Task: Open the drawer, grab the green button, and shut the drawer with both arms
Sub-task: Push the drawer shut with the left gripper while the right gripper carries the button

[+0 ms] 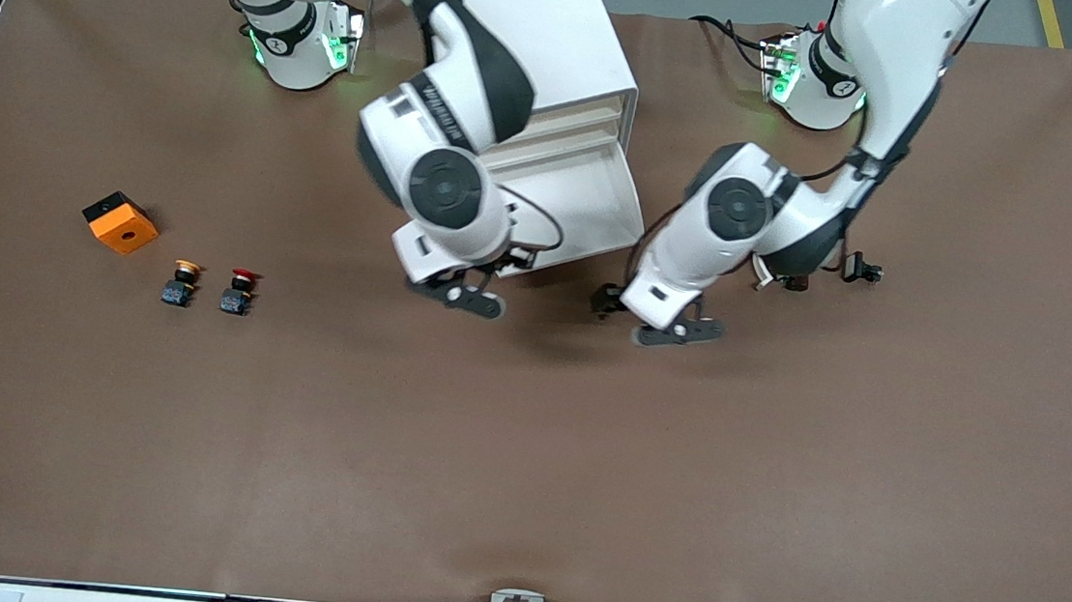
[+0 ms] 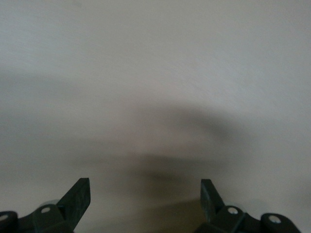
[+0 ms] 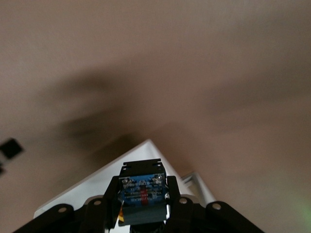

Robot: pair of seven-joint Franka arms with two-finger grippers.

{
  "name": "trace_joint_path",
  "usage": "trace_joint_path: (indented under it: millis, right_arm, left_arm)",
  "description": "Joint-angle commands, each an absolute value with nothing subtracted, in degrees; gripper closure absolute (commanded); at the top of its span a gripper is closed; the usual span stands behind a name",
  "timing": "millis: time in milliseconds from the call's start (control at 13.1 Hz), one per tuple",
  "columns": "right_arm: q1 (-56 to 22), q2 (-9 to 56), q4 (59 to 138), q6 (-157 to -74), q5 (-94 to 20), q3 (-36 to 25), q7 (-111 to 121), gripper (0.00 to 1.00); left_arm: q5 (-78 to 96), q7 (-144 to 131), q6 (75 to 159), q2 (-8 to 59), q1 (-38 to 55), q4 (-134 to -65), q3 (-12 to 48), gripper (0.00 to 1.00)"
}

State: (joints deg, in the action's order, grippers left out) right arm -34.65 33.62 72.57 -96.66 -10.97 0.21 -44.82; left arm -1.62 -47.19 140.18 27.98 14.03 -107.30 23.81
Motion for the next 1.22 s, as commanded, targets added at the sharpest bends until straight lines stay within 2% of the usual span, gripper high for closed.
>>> trace_joint_path:
  millis: [0,153,305,687,1145]
  right_arm:
    - [-30.68,31.56,73.21,-95.89,-8.55,0.88,-36.93,1.00]
    - [-29.36,31.55,73.47,-96.06,-2.40,0.97,-34.56,1.00]
    - [-26.73,31.12,75.57,-97.63,-1.32,0.97,-32.00,1.00]
    - [-19.70,23.83,95.06,-115.10,-0.88,0.88,-24.27,1.00]
    - [-16.00,22.33,107.73,-127.24,0.53,-0.35,-24.43,1.00]
  left_arm:
    - [-2.64,-47.02,139.66,32.77,15.72,-102.75,23.47,0.00]
    - [-2.72,-47.02,139.66,33.66,17.57,-102.57,23.29,0.00]
    - [-2.64,-47.46,139.22,33.66,19.06,-103.36,23.29,0.00]
    - [-2.64,-51.94,133.34,33.84,23.11,-104.06,23.38,0.00]
    - [-1.58,-59.58,129.03,33.84,27.24,-103.97,23.91,0.00]
